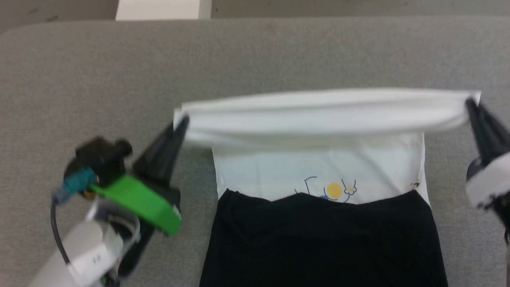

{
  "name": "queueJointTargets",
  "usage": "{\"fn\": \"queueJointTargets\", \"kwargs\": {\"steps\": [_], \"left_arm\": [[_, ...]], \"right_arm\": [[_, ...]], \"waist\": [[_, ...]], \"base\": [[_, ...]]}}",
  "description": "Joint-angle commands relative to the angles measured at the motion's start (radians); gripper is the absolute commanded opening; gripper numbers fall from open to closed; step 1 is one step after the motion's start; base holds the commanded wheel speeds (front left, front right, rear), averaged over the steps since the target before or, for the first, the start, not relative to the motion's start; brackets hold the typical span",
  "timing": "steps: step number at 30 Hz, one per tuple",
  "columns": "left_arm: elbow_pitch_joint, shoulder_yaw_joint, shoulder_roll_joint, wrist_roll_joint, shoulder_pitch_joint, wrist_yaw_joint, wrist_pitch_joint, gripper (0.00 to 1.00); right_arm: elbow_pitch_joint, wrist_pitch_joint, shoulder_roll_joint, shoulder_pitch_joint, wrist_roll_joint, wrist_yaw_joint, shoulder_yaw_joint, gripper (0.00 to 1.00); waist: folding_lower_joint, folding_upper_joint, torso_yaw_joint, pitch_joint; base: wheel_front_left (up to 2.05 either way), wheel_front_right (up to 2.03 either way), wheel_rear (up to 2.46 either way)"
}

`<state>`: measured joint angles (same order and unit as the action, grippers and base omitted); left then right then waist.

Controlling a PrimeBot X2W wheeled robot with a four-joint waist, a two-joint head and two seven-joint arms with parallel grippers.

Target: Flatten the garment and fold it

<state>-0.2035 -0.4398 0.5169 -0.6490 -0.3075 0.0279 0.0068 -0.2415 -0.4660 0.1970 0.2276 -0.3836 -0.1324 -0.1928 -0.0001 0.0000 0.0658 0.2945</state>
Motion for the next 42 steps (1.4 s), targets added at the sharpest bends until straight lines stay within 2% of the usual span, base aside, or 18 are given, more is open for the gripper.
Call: {"fn": "queueJointTargets", "kwargs": {"steps": [1, 4, 9, 16, 22, 29, 32, 34, 36, 37, 42], "left_arm": [[-0.02, -0.002, 0.012, 0.009, 0.052, 0.018, -0.011, 0.0], [-0.053, -0.017, 0.024, 0.02, 0.159, 0.045, -0.032, 0.0], [-0.079, -0.056, 0.019, 0.023, 0.289, 0.065, -0.065, 0.0], [-0.123, -0.056, 0.032, -0.006, 0.443, 0.097, -0.105, 0.0], [-0.136, -0.099, 0.073, -0.016, 0.523, 0.073, -0.076, 0.0], [-0.093, -0.181, 0.078, -0.034, 0.57, 0.041, -0.009, 0.0], [-0.048, -0.208, 0.083, -0.029, 0.572, 0.031, 0.02, 0.31], [-0.025, -0.219, 0.079, -0.03, 0.569, 0.025, 0.027, 0.36], [0.0, -0.23, 0.077, -0.024, 0.564, 0.021, 0.034, 0.42], [0.01, -0.23, 0.073, -0.023, 0.562, 0.025, 0.033, 1.0], [0.013, -0.206, 0.053, -0.039, 0.563, 0.043, 0.003, 1.0]], "right_arm": [[-0.025, 0.005, -0.007, -0.051, -0.006, 0.002, 0.003, 0.0], [-0.065, 0.014, -0.025, -0.165, -0.013, 0.002, 0.014, 0.0], [-0.1, 0.021, -0.049, -0.328, -0.038, 0.002, 0.034, 0.0], [-0.148, 0.014, -0.071, -0.515, -0.069, 0.002, 0.03, 0.0], [-0.181, -0.012, -0.048, -0.636, -0.111, 0.002, 0.047, 0.0], [-0.197, -0.072, 0.026, -0.721, -0.138, 0.002, 0.072, 0.0], [-0.192, -0.099, 0.061, -0.744, -0.136, 0.002, 0.087, 0.0], [-0.186, -0.104, 0.068, -0.748, -0.141, 0.002, 0.097, 0.02], [-0.18, -0.106, 0.072, -0.748, -0.143, 0.002, 0.103, 0.39], [-0.176, -0.106, 0.071, -0.746, -0.143, 0.002, 0.103, 1.0], [-0.18, -0.09, 0.067, -0.73, -0.156, 0.002, 0.09, 1.0]], "waist": [[0.0001, 0.0, 0.014, -0.09], [0.0001, 0.0, 0.013, -0.117], [0.0001, 0.0, 0.012, -0.145], [0.0001, 0.0, 0.003, -0.163], [0.0001, 0.0, -0.005, -0.168], [0.0001, 0.0, -0.024, -0.168], [0.0001, 0.0, -0.027, -0.169], [0.0001, 0.0, -0.027, -0.169], [0.0001, 0.0, -0.027, -0.17], [0.0001, 0.0, -0.026, -0.171], [0.0001, 0.0, -0.022, -0.179]], "base": [[0.0, 0.0, 0.0], [0.0, 0.0, 0.0], [0.0, 0.0, 0.0], [0.0, 0.0, 0.0], [0.0, 0.0, 0.0], [0.0, 0.0, 0.0], [0.0, 0.0, 0.0], [0.0, 0.0, 0.0], [0.0, 0.0, 0.0], [0.0, 0.0, 0.0], [0.0, 0.0, 0.0]]}}
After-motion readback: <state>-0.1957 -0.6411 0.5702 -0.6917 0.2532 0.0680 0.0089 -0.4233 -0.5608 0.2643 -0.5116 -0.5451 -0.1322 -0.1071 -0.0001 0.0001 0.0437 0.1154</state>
